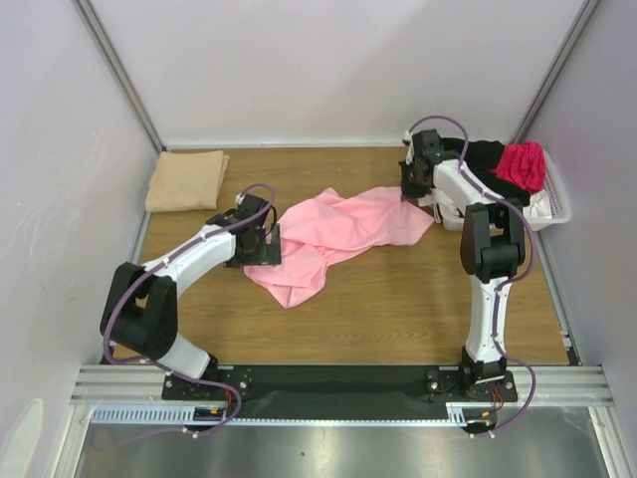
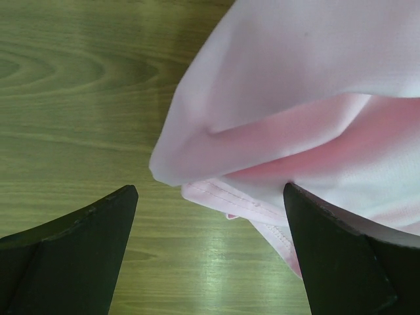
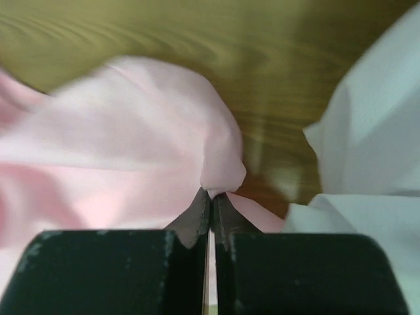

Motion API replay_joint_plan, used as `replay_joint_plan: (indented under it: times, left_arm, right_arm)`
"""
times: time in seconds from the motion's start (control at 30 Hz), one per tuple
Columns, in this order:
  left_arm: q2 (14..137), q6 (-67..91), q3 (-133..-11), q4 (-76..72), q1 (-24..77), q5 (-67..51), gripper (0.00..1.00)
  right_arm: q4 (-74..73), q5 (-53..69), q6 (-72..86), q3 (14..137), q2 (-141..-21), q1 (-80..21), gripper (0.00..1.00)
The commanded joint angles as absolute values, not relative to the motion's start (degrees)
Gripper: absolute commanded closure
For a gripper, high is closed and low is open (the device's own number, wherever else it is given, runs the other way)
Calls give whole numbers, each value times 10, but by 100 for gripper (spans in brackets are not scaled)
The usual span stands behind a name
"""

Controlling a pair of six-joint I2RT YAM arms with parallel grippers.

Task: Fold and stack the t-shirts
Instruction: Flatten the tshirt out

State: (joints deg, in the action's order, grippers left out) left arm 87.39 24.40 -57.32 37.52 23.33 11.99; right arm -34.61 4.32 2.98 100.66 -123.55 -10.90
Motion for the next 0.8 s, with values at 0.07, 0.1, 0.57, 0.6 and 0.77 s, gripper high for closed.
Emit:
replay_joint_plan:
  times: [0.07,0.1,0.57,0.6,0.77]
  left_arm:
    - [861,242,-613,371,225,133,0]
    - [870,242,-628,371,225,135,0]
    - [931,198,-769,398,211,145,0]
    - [935,195,-778,400,211,143,0]
    - [954,192,-793,392,211,113,0]
  right_arm:
    - [-338,144,65,1072,-1127,-144,100]
    - [-331,151,63,1064,-1113,-151,100]
    - [-448,222,141,739,-886,-202,100]
    - [-456,217,152,703,-867,-205,100]
    - [-490,153,193,621,-827,-214,100]
